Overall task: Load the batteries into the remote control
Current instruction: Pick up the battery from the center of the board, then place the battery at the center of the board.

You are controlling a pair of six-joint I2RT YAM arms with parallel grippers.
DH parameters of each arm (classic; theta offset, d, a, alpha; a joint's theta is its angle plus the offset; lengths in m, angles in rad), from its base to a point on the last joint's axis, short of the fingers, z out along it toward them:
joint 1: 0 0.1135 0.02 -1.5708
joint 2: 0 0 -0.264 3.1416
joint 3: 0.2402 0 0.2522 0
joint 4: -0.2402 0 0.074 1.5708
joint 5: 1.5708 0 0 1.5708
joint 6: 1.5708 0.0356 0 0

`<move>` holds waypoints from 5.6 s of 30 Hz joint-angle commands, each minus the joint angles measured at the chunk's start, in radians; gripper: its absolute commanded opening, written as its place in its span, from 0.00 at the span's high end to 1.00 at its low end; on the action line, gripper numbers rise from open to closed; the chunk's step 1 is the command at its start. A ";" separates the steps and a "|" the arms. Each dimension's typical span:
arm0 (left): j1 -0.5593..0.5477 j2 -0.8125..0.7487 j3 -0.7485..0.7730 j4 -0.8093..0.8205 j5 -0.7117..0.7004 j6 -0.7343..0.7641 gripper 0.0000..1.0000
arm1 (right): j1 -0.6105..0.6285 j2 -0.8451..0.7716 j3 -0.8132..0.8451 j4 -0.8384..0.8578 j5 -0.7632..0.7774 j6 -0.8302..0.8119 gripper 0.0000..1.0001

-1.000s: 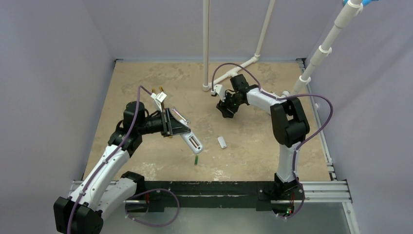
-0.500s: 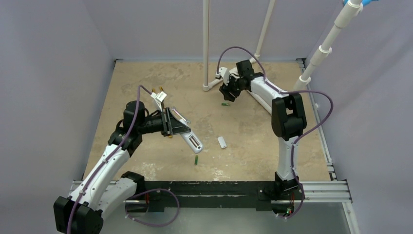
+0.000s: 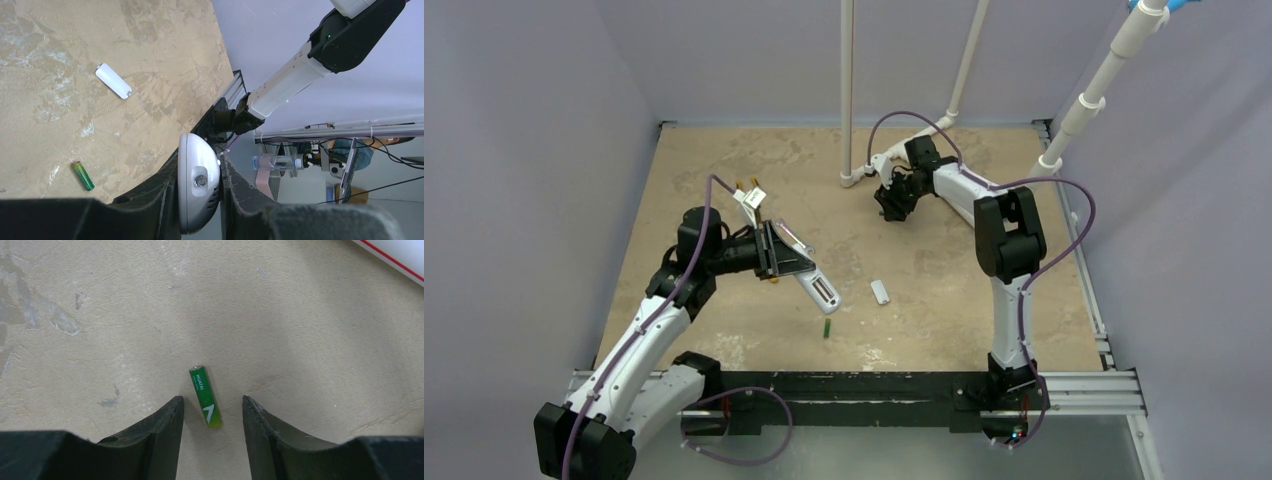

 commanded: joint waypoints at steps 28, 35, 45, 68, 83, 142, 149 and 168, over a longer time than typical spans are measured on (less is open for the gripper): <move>0.010 0.026 0.058 0.048 0.010 0.012 1.00 | 0.014 -0.512 -0.342 0.468 -0.190 0.659 1.00; 0.011 0.040 0.063 0.066 0.005 0.002 1.00 | 0.018 -0.749 -0.714 1.035 -0.103 1.358 1.00; 0.010 0.031 0.069 0.070 -0.024 -0.002 1.00 | 0.053 -0.976 -0.812 0.902 -0.242 1.306 1.00; -0.005 0.017 0.016 0.209 -0.081 0.008 1.00 | 0.333 -1.360 -0.892 0.482 -0.147 0.654 1.00; -0.006 -0.012 -0.024 0.319 -0.087 0.010 1.00 | 0.334 -1.514 -1.030 0.662 -0.364 0.451 0.95; -0.011 -0.287 -0.129 0.278 -0.308 0.151 1.00 | 0.336 -0.820 -0.828 0.110 0.680 1.151 1.00; -0.011 -0.258 -0.133 0.288 -0.302 0.136 1.00 | 0.340 -0.680 -0.822 0.052 0.690 1.186 1.00; -0.011 -0.234 -0.128 0.298 -0.283 0.138 1.00 | 0.340 -0.596 -0.790 0.106 0.695 1.183 0.66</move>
